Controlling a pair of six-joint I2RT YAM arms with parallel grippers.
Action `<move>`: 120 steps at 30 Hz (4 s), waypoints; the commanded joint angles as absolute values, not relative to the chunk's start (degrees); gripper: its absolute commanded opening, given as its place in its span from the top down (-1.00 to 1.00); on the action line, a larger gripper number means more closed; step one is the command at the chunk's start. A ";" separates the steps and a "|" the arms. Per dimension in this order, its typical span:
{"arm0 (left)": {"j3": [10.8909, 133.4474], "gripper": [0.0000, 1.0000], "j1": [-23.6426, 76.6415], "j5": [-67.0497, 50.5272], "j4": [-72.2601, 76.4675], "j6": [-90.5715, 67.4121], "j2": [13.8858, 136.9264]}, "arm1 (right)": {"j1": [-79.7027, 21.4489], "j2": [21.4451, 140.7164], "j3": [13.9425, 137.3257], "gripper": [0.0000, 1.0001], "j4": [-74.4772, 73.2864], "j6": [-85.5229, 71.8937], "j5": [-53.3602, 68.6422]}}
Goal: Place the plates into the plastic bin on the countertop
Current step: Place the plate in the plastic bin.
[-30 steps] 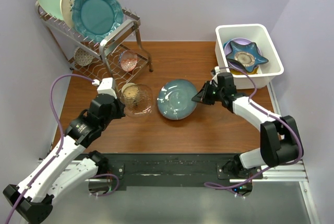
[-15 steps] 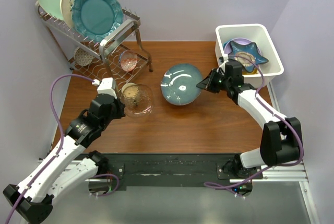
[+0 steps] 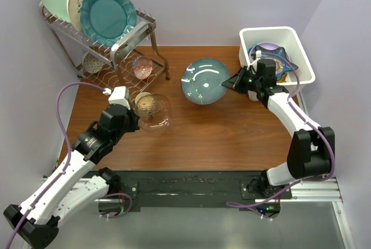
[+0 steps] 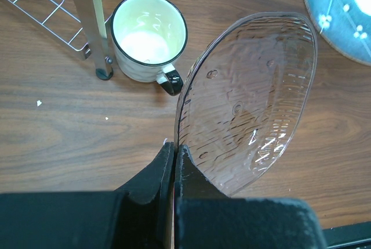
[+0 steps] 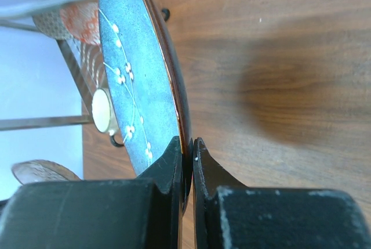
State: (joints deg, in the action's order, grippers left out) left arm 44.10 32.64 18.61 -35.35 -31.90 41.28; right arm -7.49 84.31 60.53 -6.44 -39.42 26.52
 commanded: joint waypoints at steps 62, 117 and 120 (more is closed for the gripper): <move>43.59 1.00 32.26 18.11 -32.87 -31.55 41.40 | 25.13 90.35 60.65 1.00 29.09 -70.48 35.86; 43.51 1.00 32.17 17.93 -32.70 -31.38 41.40 | 27.25 91.58 52.83 -0.59 27.06 -67.94 36.73; 43.42 1.00 32.17 17.67 -32.61 -31.38 41.22 | 27.25 90.53 50.45 -0.64 25.24 -67.15 36.91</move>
State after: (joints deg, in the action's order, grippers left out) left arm 43.35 32.62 18.15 -35.27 -31.88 42.13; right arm 27.44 91.29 54.41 27.88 -68.03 34.54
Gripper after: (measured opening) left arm 0.028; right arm 0.803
